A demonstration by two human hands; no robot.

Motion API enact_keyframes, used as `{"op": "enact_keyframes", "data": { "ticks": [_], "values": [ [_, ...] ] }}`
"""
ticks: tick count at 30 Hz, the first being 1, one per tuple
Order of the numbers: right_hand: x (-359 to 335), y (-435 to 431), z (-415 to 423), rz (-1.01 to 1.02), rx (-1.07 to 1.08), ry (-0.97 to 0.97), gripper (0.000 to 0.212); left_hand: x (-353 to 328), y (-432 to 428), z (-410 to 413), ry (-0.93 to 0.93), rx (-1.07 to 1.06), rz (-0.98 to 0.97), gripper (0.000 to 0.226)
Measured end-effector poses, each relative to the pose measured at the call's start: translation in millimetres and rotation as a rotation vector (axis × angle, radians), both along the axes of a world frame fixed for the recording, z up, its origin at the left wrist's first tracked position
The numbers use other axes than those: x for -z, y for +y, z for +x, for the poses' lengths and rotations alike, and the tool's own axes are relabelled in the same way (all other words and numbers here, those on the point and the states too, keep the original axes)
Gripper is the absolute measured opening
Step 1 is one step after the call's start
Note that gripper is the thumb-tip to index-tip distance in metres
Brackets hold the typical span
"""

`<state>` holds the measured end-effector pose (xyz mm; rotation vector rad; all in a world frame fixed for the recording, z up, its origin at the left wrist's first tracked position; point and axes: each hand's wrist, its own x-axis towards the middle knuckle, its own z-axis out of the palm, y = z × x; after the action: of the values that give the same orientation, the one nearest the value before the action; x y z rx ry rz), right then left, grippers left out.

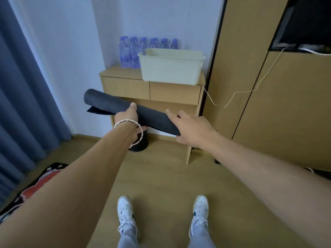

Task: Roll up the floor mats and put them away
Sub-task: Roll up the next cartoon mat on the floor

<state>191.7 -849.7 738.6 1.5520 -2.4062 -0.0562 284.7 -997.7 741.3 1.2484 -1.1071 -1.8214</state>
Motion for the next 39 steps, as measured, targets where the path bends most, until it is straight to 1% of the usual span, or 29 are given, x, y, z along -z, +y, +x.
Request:
{"op": "enact_keyframes", "data": {
  "ticks": [3, 7, 12, 15, 18, 20, 24, 28, 31, 34, 37, 39],
  "values": [
    [51.2, -32.3, -31.9, 0.07, 0.01, 0.01, 0.078, 58.7, -28.7, -34.3, -0.006, -0.007, 0.065, 0.044],
    [138.7, -76.1, -72.3, 0.18, 0.048, -0.062, 0.083, 153.7, -70.1, -79.8, -0.07, -0.029, 0.164, 0.048],
    [251.5, -121.3, -128.6, 0.289, 0.095, -0.153, 0.072, 280.8, -118.2, -142.1, -0.141, -0.038, 0.219, 0.056],
    [319.8, -149.9, -162.9, 0.378, 0.099, -0.212, 0.065, 356.8, -145.3, -171.6, -0.221, -0.017, 0.228, 0.046],
    [389.6, -190.8, -196.5, 0.478, 0.059, -0.259, 0.067, 422.6, -181.9, -196.5, -0.336, 0.031, 0.241, 0.031],
    [437.5, -229.9, -230.1, 0.511, 0.019, -0.248, 0.07, 472.9, -220.9, -222.4, -0.365, 0.042, 0.243, 0.032],
    [529.6, -323.9, -324.2, 0.53, -0.044, -0.196, 0.072, 573.0, -304.9, -299.2, -0.342, 0.073, 0.219, 0.034],
    [613.9, -381.2, -418.4, 0.576, -0.007, -0.207, 0.073, 657.7, -359.4, -389.0, -0.342, 0.117, 0.177, 0.036],
    [661.8, -398.0, -473.3, 0.631, 0.061, -0.175, 0.078, 706.1, -377.7, -444.8, -0.291, 0.156, 0.215, 0.037],
    [677.7, -403.1, -508.9, 0.688, 0.092, -0.115, 0.076, 731.8, -380.8, -481.5, -0.242, 0.192, 0.288, 0.041],
    [681.6, -398.4, -531.5, 0.698, 0.125, -0.093, 0.078, 738.8, -382.1, -502.9, -0.267, 0.295, 0.3, 0.031],
    [688.2, -395.8, -543.8, 0.693, 0.157, -0.077, 0.08, 735.9, -388.7, -512.6, -0.261, 0.368, 0.344, 0.023]
  ]
}}
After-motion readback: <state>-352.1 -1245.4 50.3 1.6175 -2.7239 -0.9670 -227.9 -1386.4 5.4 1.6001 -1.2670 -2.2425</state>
